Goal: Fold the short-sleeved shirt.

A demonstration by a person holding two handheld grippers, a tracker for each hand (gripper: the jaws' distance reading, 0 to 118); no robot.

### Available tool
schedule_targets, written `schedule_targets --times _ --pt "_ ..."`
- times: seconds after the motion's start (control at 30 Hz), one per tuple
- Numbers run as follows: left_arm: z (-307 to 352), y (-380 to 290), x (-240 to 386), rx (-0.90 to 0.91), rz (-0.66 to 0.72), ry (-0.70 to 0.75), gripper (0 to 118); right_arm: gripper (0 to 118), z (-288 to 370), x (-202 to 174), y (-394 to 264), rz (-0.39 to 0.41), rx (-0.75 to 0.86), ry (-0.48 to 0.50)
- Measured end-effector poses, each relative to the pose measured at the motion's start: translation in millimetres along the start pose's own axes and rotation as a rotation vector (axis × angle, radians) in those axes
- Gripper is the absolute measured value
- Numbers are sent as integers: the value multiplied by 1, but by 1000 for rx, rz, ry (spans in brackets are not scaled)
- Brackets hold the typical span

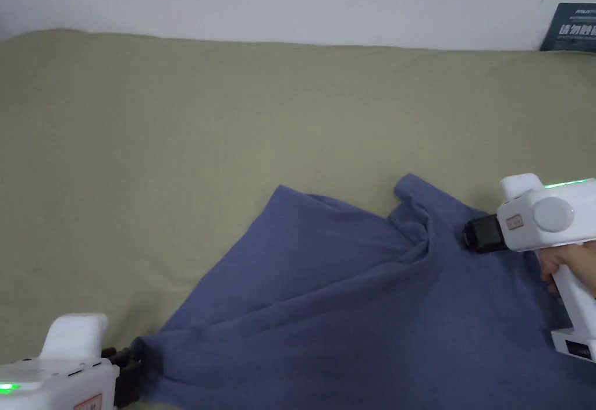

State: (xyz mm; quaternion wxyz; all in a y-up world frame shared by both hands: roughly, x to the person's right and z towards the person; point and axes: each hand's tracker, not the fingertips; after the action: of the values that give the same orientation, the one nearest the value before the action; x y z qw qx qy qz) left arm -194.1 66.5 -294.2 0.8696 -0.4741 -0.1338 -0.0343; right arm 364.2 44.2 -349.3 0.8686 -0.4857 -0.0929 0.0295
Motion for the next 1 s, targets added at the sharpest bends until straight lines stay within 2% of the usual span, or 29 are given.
schedule_targets --times 0.07,0.1,0.13,0.17,0.23,0.37,0.47,0.53,0.8,0.9,1.0 --pt "-2 0 2 -5 -12 6 7 81 11 10 17 -71 -5 22" --pt "-1 0 2 -6 -14 7 7 61 17 8 16 -75 10 43" --pt "-1 1 3 -8 -17 9 7 13 24 2 14 -57 35 10" --pt "0 1 4 -6 -20 13 7 5 33 -2 12 -35 61 23" --pt "6 3 4 3 -12 15 8 5 57 -6 19 -28 113 -7" --pt "37 15 8 52 -6 -2 7 4 127 -8 18 4 220 3" --pt "70 29 15 125 -22 -30 7 4 197 -2 11 -36 318 8" --pt "92 42 20 180 -28 -56 7 4 243 3 4 -35 379 -9" --pt "188 121 52 392 -103 -47 7 4 410 34 -9 -75 629 -125" --pt "226 157 66 430 -108 -57 7 4 454 52 -8 -109 695 -154" --pt "258 192 77 482 -131 -23 7 4 484 63 -6 -134 753 -222"
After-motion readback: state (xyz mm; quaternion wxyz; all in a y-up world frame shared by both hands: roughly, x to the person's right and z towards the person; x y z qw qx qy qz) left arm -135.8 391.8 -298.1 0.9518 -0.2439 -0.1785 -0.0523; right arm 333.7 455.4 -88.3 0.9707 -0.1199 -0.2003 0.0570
